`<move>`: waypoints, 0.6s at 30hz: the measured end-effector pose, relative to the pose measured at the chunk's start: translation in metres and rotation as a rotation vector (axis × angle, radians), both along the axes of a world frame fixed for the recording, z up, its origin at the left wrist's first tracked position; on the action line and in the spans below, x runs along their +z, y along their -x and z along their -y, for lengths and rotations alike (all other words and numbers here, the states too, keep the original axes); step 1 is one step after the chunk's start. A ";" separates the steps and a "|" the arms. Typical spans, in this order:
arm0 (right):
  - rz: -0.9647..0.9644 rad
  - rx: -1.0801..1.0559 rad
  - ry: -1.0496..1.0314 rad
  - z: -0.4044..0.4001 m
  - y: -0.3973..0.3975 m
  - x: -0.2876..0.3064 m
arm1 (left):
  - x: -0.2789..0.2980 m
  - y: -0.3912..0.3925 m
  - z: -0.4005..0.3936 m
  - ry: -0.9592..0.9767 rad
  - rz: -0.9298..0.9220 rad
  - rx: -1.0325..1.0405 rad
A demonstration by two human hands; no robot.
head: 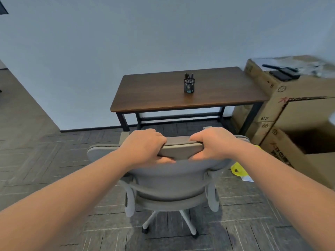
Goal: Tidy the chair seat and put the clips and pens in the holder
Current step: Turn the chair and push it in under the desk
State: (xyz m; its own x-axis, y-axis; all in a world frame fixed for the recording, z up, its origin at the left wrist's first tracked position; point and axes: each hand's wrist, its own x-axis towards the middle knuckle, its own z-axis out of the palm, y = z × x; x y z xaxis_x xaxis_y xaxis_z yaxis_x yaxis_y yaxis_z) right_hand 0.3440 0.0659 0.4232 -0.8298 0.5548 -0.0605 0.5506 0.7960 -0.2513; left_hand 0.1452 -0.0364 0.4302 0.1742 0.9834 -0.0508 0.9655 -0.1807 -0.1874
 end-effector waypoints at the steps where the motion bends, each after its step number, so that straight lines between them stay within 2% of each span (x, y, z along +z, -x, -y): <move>1: -0.008 -0.009 -0.006 -0.005 -0.003 0.000 | 0.000 -0.002 -0.009 0.003 0.001 -0.005; 18: 0.016 -0.089 -0.149 -0.119 -0.015 0.003 | -0.002 -0.008 -0.150 -0.046 0.007 -0.002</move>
